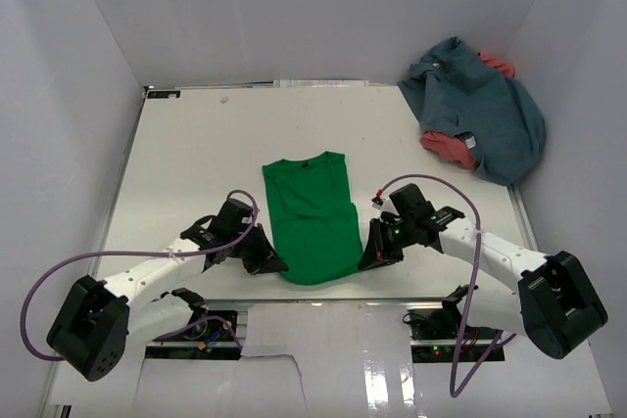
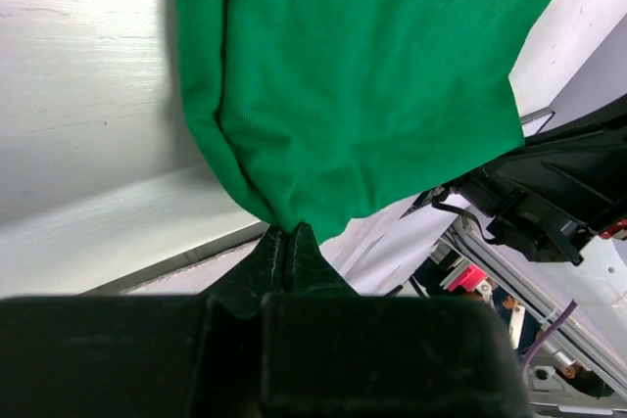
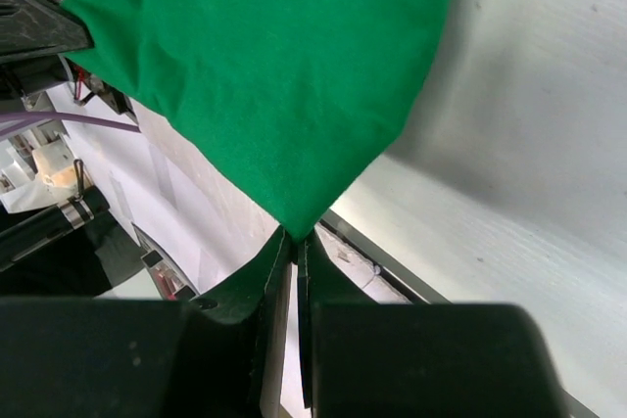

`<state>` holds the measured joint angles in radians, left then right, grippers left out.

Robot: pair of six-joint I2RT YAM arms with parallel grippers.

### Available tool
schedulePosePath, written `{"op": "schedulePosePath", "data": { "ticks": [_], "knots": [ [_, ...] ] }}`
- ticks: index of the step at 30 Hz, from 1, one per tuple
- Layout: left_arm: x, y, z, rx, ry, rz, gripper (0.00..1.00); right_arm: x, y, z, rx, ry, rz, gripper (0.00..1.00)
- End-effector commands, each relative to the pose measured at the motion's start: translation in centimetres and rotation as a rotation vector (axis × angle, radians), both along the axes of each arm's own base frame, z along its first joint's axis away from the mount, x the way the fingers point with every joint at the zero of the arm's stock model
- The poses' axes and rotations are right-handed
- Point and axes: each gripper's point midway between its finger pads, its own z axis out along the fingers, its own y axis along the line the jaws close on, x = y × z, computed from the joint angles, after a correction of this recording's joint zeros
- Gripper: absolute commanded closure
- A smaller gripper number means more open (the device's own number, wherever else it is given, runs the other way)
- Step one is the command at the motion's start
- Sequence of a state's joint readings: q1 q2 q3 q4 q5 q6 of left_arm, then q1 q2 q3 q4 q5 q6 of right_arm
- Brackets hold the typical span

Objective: Fold and stack the t-shirts
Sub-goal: Grab one side of the 2/3 rectangular tshirt with both arms

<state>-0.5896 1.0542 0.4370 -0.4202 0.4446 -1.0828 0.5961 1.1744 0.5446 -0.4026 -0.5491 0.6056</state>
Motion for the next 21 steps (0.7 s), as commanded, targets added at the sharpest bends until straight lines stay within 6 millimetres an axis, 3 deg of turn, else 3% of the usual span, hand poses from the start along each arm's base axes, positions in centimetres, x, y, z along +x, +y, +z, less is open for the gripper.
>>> {"op": "schedulePosePath", "data": {
  "ticks": [1,13,21],
  "knots": [
    [0.6,-0.2,1.2,-0.031,0.007,0.017,1.0,0.9,1.1,2.0,0.042,-0.034,0.037,0.92],
    [3.4,2.5,3.4,-0.081,-0.025,0.106,1.0,4.6,2.8,4.6,0.083,-0.089,0.071,0.92],
    [8.1,2.4,7.0,-0.075,-0.113,0.105,1.0,7.4,3.8,6.9,0.091,-0.14,0.085,0.92]
  ]
}}
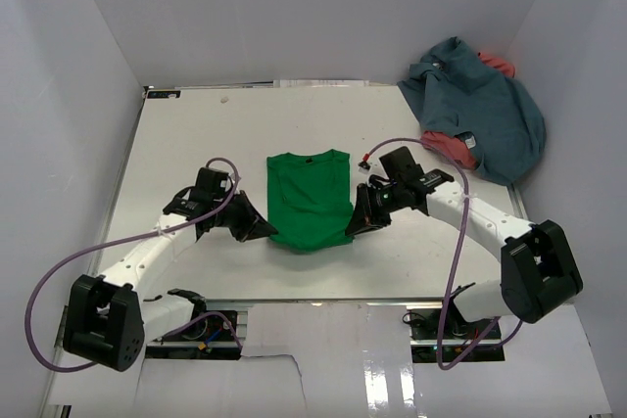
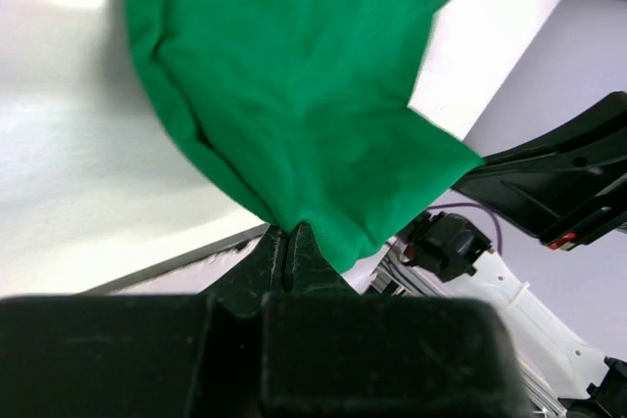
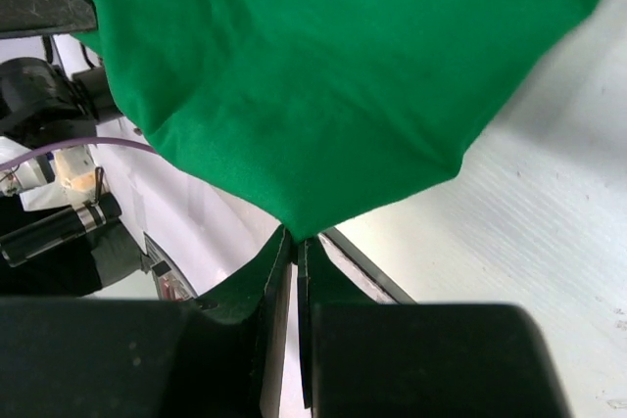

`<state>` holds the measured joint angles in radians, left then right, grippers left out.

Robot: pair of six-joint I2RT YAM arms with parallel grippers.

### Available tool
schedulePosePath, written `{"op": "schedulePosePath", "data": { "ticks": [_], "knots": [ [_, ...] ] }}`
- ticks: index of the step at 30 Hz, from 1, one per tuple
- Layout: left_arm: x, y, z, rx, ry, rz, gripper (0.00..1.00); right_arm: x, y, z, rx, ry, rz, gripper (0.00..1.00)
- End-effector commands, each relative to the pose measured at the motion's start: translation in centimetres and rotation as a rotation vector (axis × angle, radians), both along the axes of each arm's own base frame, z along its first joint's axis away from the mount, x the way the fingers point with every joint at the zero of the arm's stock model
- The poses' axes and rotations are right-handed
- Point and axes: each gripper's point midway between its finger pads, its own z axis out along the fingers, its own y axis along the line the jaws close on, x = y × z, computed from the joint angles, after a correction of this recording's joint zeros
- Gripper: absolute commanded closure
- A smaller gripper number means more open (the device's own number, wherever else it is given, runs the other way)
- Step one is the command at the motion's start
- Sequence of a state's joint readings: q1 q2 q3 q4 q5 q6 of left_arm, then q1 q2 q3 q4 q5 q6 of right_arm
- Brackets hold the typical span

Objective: Fold and stack the t-shirts
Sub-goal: Grab one side of the 2/3 rectangular tshirt with both arms

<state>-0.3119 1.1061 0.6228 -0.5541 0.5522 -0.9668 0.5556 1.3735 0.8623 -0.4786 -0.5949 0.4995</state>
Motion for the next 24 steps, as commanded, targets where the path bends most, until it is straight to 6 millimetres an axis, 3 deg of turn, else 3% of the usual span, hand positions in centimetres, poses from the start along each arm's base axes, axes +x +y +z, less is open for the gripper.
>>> {"op": "schedulePosePath", "data": {
  "ticks": [1,5,11,24],
  "knots": [
    [2.2,-0.3,2.8,-0.012,-0.09,-0.031,1.0,1.7,0.9,2.7,0.037,-0.059,0.026,0.92],
    [4.5,-0.1,4.3,-0.014,-0.118,-0.018,1.0,3.1,1.1,3.7,0.037,-0.078,0.019,0.92],
    [7.0,0.7,5.1,-0.022,-0.141,-0.004,1.0,5.6,1.0,4.8,0.042,-0.104,0.009,0.92],
    [13.4,1.5,6.4,-0.022,-0.194,0.017,1.0,10.7,0.9,4.3,0.008,-0.117,-0.014,0.92]
  ]
}}
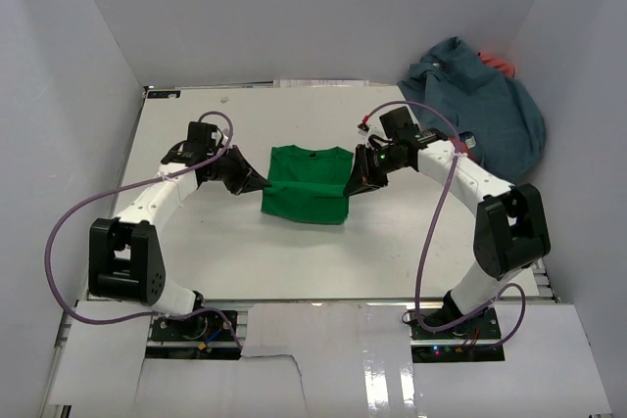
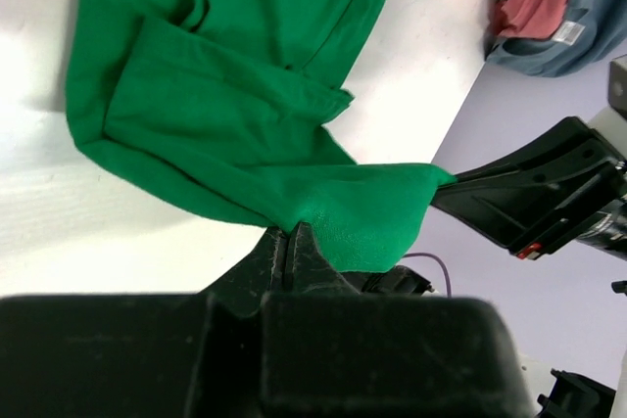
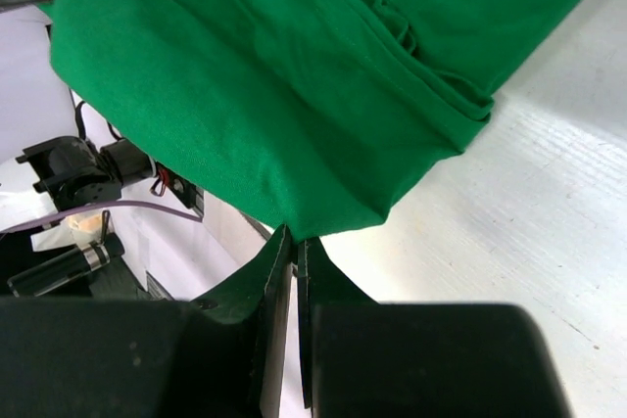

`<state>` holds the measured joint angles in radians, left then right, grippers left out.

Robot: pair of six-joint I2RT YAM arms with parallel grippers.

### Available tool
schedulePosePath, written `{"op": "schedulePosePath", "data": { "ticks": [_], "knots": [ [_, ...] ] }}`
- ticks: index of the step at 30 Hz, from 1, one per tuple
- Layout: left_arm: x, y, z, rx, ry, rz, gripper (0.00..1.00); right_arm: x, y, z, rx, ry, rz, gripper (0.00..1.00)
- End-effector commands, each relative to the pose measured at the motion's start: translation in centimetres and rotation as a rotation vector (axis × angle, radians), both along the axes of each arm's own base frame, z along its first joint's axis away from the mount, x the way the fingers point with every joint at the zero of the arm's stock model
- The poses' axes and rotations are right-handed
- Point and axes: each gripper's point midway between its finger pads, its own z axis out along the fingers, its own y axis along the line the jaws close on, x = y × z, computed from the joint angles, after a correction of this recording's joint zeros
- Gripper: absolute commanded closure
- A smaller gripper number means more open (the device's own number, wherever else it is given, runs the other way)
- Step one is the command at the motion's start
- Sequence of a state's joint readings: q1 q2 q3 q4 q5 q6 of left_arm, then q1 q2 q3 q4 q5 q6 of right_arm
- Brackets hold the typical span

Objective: Fold and stack the t-shirts
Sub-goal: Grab one side of the 2/3 rectangular tshirt with both arms, then fold the long partially folded tshirt into a neat square

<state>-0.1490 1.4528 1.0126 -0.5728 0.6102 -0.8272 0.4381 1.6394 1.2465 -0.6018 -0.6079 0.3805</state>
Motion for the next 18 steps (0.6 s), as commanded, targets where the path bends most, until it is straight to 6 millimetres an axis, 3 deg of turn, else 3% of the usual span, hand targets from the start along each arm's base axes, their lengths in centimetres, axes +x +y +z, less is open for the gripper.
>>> {"op": "schedulePosePath", "data": {
  "ticks": [1,5,18],
  "knots": [
    [2.4,-0.2,2.4,-0.013,-0.096,-0.018,1.0,1.5,0.3,1.6,0.007,-0.054,0.016,0.92],
    [4.2,-0.4,3.2,-0.016,-0.115,-0.02,1.0,2.8,0.4,1.9,-0.01,-0.072,0.002,0.92],
    [7.2,-1.0,4.6,-0.024,-0.148,-0.03,1.0,5.3,0.4,4.4,-0.011,-0.114,-0.024,0.92]
  ]
}}
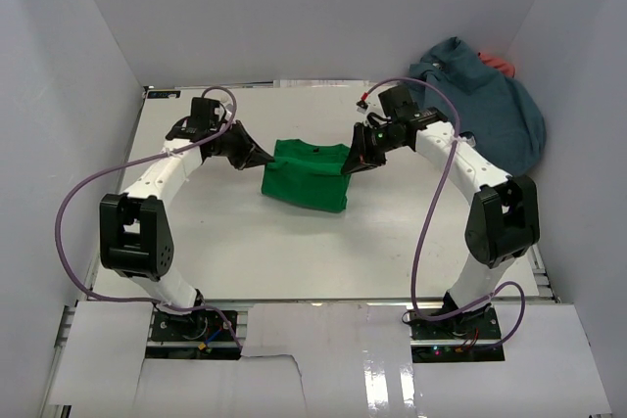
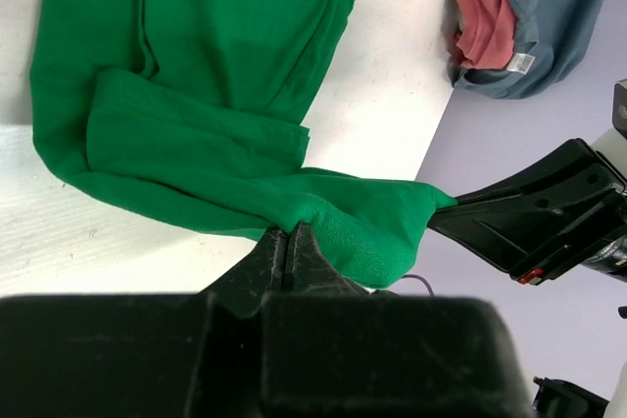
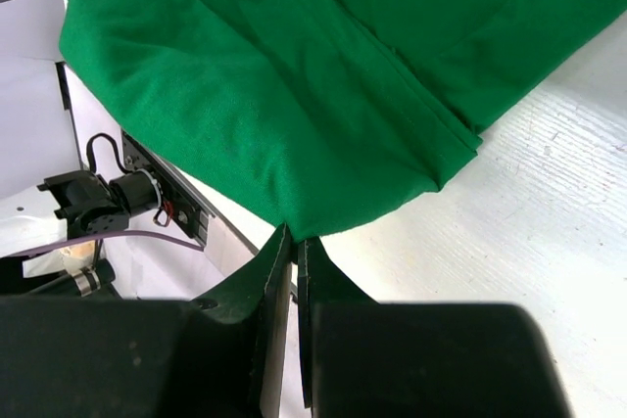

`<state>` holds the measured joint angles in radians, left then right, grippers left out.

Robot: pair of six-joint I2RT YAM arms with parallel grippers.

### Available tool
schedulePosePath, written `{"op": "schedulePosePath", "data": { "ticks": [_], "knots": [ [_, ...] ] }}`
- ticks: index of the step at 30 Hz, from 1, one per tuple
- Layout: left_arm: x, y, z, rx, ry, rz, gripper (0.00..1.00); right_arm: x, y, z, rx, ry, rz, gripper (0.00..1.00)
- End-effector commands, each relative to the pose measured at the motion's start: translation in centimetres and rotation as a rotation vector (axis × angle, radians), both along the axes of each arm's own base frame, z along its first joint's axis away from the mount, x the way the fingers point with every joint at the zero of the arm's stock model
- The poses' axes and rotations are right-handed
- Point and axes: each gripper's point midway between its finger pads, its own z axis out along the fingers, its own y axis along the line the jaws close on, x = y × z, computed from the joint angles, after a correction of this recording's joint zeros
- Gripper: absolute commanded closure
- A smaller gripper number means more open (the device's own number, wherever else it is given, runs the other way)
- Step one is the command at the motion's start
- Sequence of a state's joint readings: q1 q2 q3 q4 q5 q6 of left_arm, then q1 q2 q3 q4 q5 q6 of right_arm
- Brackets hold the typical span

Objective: Fold and stack the t-shirts
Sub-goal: Fold the long partially folded tshirt into a neat square

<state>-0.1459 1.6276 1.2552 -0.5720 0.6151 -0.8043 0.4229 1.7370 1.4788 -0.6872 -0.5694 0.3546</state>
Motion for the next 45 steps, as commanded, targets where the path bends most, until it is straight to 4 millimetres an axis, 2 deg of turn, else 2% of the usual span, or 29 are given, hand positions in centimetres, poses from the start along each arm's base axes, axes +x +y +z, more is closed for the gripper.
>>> {"op": "schedulePosePath", "data": {
  "ticks": [1,7,10,11,17,19,21,26,27,29,31,32,34,39,40,41,44,45],
  "knots": [
    [1.4,-0.2,2.3,-0.02,-0.069,-0.015,1.0,1.1,-0.4,1.5,0.002,-0.038,-0.007,0.92],
    [3.3,-0.5,3.4,-0.029,-0.095,-0.017,1.0,2.2,-1.0,1.4,0.001,-0.037,-0.022,0.92],
    [4.2,-0.7,3.3,-0.031,-0.09,-0.02,1.0,3.0,-1.4,1.7,0.002,-0.044,-0.032,0.92],
    [4.8,-0.7,3.9,-0.033,-0.105,-0.02,1.0,3.2,-1.4,1.5,0.002,-0.04,-0.032,0.92],
    [6.8,-1.1,3.8,-0.032,-0.105,-0.026,1.0,5.1,-2.0,1.4,-0.004,-0.043,-0.049,0.92],
    [7.2,-1.1,3.0,-0.028,-0.091,-0.025,1.0,5.7,-2.2,0.9,-0.008,-0.034,-0.058,0.92],
    [7.7,-1.2,3.2,-0.028,-0.098,-0.026,1.0,6.4,-2.2,1.3,-0.002,-0.042,-0.062,0.92],
    [9.4,-1.5,2.3,-0.033,-0.088,-0.031,1.0,7.8,-2.6,0.6,-0.01,-0.033,-0.077,0.92],
    [9.9,-1.7,2.8,-0.036,-0.103,-0.034,1.0,8.1,-2.6,0.4,-0.011,-0.031,-0.08,0.92],
    [10.6,-1.9,2.1,-0.04,-0.086,-0.037,1.0,8.6,-2.9,0.4,-0.008,-0.032,-0.087,0.92],
    [11.3,-2.1,2.6,-0.045,-0.104,-0.038,1.0,9.0,-3.0,0.3,-0.008,-0.032,-0.092,0.92],
    [11.6,-2.2,2.0,-0.045,-0.095,-0.04,1.0,9.3,-3.1,0.3,-0.006,-0.033,-0.097,0.92],
    [12.3,-2.4,2.4,-0.051,-0.107,-0.042,1.0,9.8,-3.3,0.2,-0.005,-0.034,-0.102,0.92],
    [13.7,-2.7,1.1,-0.056,-0.094,-0.044,1.0,11.1,-3.5,0.0,0.001,-0.035,-0.113,0.92],
    [14.1,-2.7,1.5,-0.058,-0.108,-0.046,1.0,11.5,-3.5,-0.2,0.001,-0.035,-0.116,0.92],
    [14.4,-2.9,0.7,-0.058,-0.095,-0.048,1.0,11.7,-3.6,-0.4,0.002,-0.035,-0.119,0.92],
    [15.1,-3.1,0.6,-0.062,-0.104,-0.054,1.0,12.3,-3.4,-1.0,0.009,-0.029,-0.115,0.92],
    [15.3,-3.1,-0.2,-0.06,-0.091,-0.052,1.0,12.5,-3.4,-1.5,0.005,-0.023,-0.116,0.92]
  ]
}}
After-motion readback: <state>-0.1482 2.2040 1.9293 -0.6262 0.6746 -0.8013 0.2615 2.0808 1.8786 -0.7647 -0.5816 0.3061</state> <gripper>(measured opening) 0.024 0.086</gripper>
